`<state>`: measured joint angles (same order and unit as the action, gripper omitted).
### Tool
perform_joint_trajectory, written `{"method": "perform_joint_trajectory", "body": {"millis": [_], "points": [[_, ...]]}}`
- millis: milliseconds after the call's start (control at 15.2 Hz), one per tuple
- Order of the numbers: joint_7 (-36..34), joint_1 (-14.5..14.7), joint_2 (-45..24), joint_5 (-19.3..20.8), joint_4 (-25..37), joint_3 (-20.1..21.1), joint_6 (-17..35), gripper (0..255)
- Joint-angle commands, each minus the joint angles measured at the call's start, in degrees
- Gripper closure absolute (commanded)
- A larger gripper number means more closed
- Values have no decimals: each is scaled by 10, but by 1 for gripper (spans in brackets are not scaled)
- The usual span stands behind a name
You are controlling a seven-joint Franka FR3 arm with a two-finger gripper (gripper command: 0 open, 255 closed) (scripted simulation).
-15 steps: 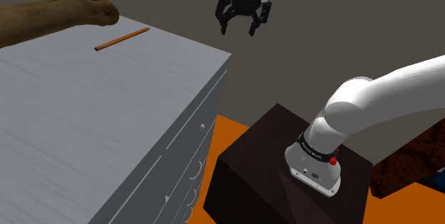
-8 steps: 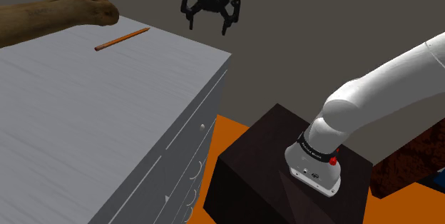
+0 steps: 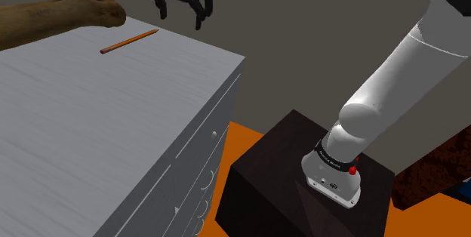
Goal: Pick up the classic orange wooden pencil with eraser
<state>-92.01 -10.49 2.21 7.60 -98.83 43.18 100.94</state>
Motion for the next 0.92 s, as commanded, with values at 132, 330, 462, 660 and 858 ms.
{"method": "perform_joint_trajectory", "body": {"millis": [132, 330, 462, 660, 858], "points": [[-137, 39, -136, 104, 132, 24, -44, 0], [-189, 86, -205, 152, 216, 12, -78, 0], [-191, 81, -201, 149, 195, 10, -61, 0], [-195, 74, -196, 146, 166, 10, -36, 0], [-198, 70, -193, 145, 143, 10, -15, 0]]}}
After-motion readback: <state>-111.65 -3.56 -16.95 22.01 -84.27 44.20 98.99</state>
